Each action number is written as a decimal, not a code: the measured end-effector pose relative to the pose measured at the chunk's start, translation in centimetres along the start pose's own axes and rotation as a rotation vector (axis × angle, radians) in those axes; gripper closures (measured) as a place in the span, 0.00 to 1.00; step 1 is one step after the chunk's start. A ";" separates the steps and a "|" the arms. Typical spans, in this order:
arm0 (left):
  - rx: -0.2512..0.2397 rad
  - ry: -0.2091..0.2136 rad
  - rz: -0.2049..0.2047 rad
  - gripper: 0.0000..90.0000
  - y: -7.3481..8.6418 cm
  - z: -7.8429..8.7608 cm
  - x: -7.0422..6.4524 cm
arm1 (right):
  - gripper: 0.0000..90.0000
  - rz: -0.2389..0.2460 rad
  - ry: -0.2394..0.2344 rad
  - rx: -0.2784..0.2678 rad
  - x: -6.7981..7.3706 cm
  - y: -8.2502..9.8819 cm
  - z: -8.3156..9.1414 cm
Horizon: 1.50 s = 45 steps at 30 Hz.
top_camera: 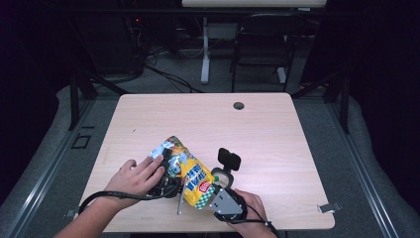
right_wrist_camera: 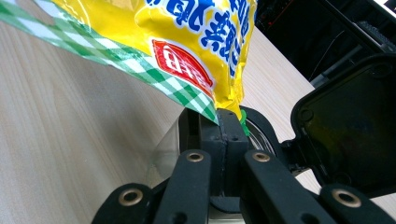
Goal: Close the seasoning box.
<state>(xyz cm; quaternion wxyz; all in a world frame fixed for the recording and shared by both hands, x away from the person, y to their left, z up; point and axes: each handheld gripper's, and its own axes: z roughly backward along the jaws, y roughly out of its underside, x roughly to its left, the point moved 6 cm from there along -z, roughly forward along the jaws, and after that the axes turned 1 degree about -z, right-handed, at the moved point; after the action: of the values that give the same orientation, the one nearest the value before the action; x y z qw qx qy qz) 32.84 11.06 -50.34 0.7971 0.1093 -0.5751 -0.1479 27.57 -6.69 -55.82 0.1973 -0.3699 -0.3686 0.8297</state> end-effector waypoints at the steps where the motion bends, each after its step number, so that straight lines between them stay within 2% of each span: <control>1: 0.000 0.000 0.000 0.70 0.0 0.0 0.0 | 1.00 0.001 0.000 0.000 0.0 0.0 0.0; 2: -0.001 -0.022 -0.015 0.70 0.0 0.1 0.3 | 1.00 0.001 0.000 -0.001 0.0 0.0 0.0; 4: -0.002 -0.012 -0.010 0.70 0.0 0.1 0.2 | 1.00 -0.001 0.000 -0.002 0.0 0.0 0.0; 12: -0.001 -0.012 -0.019 0.70 -0.1 0.1 0.3 | 1.00 0.001 0.004 -0.001 0.0 0.0 0.0; 23: 0.001 -0.033 -0.048 0.70 -0.2 0.2 0.7 | 1.00 -0.003 0.002 -0.003 0.0 0.0 0.0; 27: 0.003 -0.025 -0.050 0.70 -0.2 0.2 0.8 | 1.00 -0.002 0.002 -0.004 0.0 0.0 0.0; 28: 0.003 -0.009 -0.047 0.70 -0.2 0.2 0.7 | 1.00 -0.003 0.003 -0.005 0.0 0.0 0.0; 29: 0.003 -0.025 -0.054 0.70 -0.3 0.2 0.8 | 1.00 -0.003 0.003 -0.005 0.0 0.0 0.0; 35: 0.005 -0.014 -0.063 0.70 -0.3 0.2 0.9 | 1.00 -0.005 0.004 -0.008 0.0 0.0 0.0; 45: 0.006 -0.032 -0.084 0.72 -0.4 0.5 1.2 | 1.00 -0.004 0.002 -0.015 0.1 0.0 -0.1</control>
<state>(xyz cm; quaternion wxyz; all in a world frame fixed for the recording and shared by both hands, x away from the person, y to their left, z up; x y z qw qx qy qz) 32.70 10.25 -49.24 0.7805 0.1336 -0.5833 -0.1812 27.58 -6.65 -55.90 0.1966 -0.3713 -0.3755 0.8261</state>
